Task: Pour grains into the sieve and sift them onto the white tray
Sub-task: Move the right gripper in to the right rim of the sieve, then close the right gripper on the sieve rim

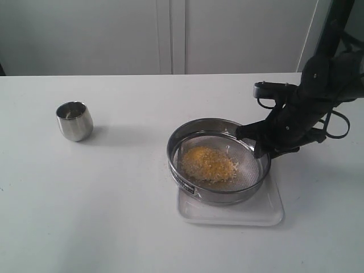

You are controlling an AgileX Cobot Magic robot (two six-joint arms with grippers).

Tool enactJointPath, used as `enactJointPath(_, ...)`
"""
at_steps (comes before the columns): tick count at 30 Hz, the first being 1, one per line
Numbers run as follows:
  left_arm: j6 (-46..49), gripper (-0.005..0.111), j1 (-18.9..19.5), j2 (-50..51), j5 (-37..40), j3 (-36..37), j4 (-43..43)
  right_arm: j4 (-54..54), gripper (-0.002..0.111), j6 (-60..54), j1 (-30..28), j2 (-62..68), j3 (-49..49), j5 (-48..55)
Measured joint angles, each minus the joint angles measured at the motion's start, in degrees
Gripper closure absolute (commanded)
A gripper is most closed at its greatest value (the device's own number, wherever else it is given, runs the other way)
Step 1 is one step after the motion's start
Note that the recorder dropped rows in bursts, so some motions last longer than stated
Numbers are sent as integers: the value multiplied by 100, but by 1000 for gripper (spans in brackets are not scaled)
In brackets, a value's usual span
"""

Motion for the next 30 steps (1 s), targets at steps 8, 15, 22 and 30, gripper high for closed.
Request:
enactJointPath(8, 0, 107, 0, 0, 2, 0, 0, 227, 78, 0, 0, 205, -9, 0)
enactJointPath(15, 0, 107, 0, 0, 2, 0, 0, 290, 87, 0, 3, 289, -9, 0)
enactJointPath(22, 0, 107, 0, 0, 2, 0, 0, 351, 108, 24, 3, 390, -40, 13)
enactJointPath(30, 0, 107, 0, 0, 2, 0, 0, 338, 108, 263, 3, 390, -55, 0)
